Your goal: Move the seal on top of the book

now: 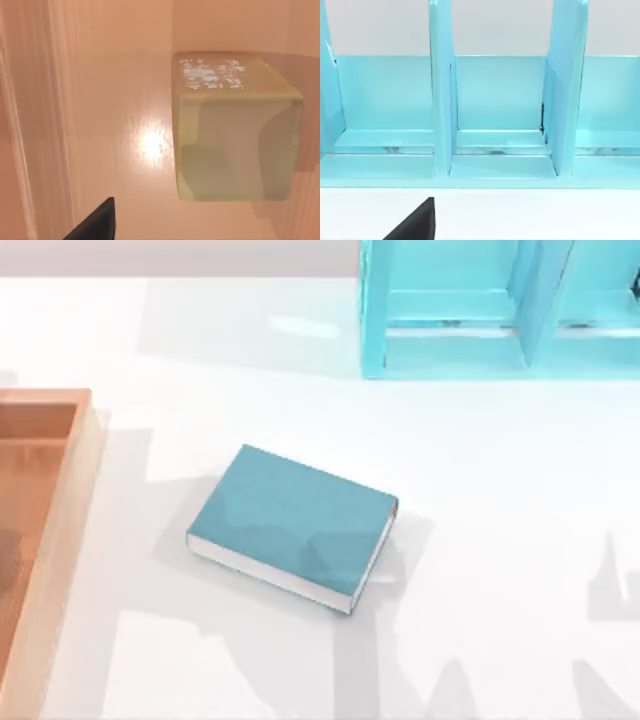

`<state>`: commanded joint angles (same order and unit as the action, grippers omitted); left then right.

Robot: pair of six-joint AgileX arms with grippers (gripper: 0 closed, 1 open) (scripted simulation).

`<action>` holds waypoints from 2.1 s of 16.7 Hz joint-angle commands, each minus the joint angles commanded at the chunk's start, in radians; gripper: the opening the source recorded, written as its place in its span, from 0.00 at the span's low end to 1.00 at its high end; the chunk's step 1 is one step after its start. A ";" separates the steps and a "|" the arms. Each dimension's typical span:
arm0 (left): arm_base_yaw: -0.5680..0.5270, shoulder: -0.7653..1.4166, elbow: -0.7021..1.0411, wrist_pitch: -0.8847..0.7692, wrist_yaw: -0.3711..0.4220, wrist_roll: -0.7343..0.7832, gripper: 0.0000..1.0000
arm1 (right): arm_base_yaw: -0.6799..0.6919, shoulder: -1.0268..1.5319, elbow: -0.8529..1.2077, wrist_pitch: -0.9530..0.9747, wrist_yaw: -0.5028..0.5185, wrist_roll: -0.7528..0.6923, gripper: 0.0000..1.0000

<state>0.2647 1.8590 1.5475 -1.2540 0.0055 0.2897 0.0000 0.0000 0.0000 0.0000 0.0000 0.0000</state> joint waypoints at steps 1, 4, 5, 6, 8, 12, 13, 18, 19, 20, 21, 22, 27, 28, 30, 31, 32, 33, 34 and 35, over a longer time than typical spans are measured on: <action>0.001 0.006 -0.020 0.023 0.000 0.000 1.00 | 0.000 0.000 0.000 0.000 0.000 0.000 1.00; 0.002 0.037 -0.112 0.151 0.000 0.001 1.00 | 0.000 0.000 0.000 0.000 0.000 0.000 1.00; 0.003 0.049 -0.148 0.206 0.000 0.002 1.00 | 0.000 0.000 0.000 0.000 0.000 0.000 1.00; 0.004 0.061 -0.182 0.257 0.000 0.003 1.00 | 0.000 0.000 0.000 0.000 0.000 0.000 1.00; 0.005 0.081 -0.239 0.328 0.001 0.004 1.00 | 0.000 0.000 0.000 0.000 0.000 0.000 1.00; 0.006 0.091 -0.265 0.358 0.001 0.005 1.00 | 0.000 0.000 0.000 0.000 0.000 0.000 1.00; 0.006 0.091 -0.265 0.358 0.001 0.005 1.00 | 0.000 0.000 0.000 0.000 0.000 0.000 1.00; 0.006 0.091 -0.265 0.358 0.001 0.005 0.62 | 0.000 0.000 0.000 0.000 0.000 0.000 1.00; 0.006 0.091 -0.265 0.358 0.001 0.005 0.55 | 0.000 0.000 0.000 0.000 0.000 0.000 1.00; 0.006 0.091 -0.265 0.358 0.001 0.005 0.47 | 0.000 0.000 0.000 0.000 0.000 0.000 1.00; 0.006 0.091 -0.265 0.358 0.001 0.005 0.40 | 0.000 0.000 0.000 0.000 0.000 0.000 1.00; 0.006 0.091 -0.265 0.358 0.001 0.005 0.32 | 0.000 0.000 0.000 0.000 0.000 0.000 1.00; 0.006 0.091 -0.265 0.358 0.001 0.005 0.00 | 0.000 0.000 0.000 0.000 0.000 0.000 1.00; 0.006 0.091 -0.265 0.358 0.001 0.005 0.00 | 0.000 0.000 0.000 0.000 0.000 0.000 1.00; 0.006 0.091 -0.265 0.358 0.001 0.005 0.00 | 0.000 0.000 0.000 0.000 0.000 0.000 1.00; 0.006 0.091 -0.265 0.358 0.001 0.005 0.00 | 0.000 0.000 0.000 0.000 0.000 0.000 1.00; 0.006 0.091 -0.265 0.358 0.001 0.005 0.00 | 0.000 0.000 0.000 0.000 0.000 0.000 1.00; 0.006 0.091 -0.265 0.358 0.001 0.005 0.00 | 0.000 0.000 0.000 0.000 0.000 0.000 1.00; 0.006 0.091 -0.265 0.358 0.001 0.005 0.00 | 0.000 0.000 0.000 0.000 0.000 0.000 1.00; 0.004 0.089 -0.265 0.357 0.001 0.006 0.00 | 0.000 0.000 0.000 0.000 0.000 0.000 1.00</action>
<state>0.2683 1.9482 1.2823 -0.8967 0.0066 0.2959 0.0000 0.0000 0.0000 0.0000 0.0000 0.0000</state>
